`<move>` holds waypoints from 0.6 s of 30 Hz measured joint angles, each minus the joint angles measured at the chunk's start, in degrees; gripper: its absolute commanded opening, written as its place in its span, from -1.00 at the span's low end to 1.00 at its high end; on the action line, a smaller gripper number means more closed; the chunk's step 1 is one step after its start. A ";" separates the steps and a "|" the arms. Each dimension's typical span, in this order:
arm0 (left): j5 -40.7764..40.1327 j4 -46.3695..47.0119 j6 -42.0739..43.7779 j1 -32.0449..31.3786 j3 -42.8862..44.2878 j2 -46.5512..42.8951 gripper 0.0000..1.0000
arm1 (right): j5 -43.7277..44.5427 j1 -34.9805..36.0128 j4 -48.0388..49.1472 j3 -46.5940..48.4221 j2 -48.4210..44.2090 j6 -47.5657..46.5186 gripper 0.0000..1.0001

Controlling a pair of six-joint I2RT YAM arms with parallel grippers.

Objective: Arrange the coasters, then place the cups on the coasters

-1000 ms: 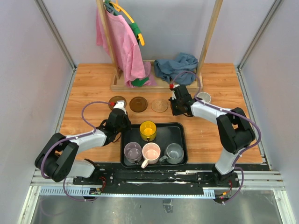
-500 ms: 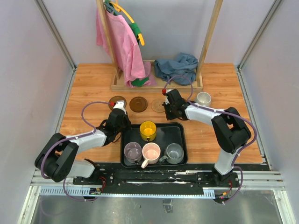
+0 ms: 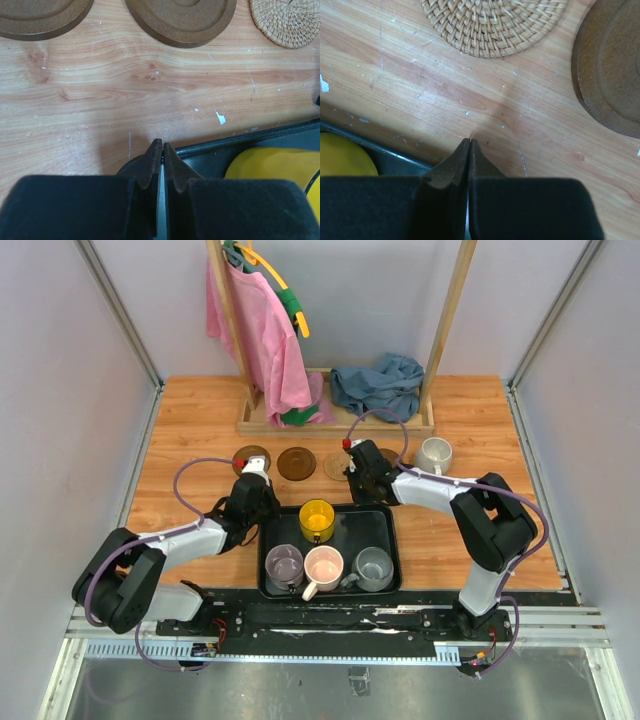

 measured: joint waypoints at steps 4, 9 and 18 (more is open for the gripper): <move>0.00 -0.59 0.00 0.00 -0.02 -0.46 -0.81 | 0.44 0.00 -0.24 -0.46 -0.66 0.52 -0.99; 0.00 -0.90 0.00 0.00 -0.07 -0.68 -0.82 | 1.70 0.61 0.24 -1.11 -1.25 1.14 -0.99; 0.00 -0.90 0.00 0.00 -0.13 -0.70 -0.81 | 2.58 1.46 1.03 -1.62 -1.64 1.95 -0.99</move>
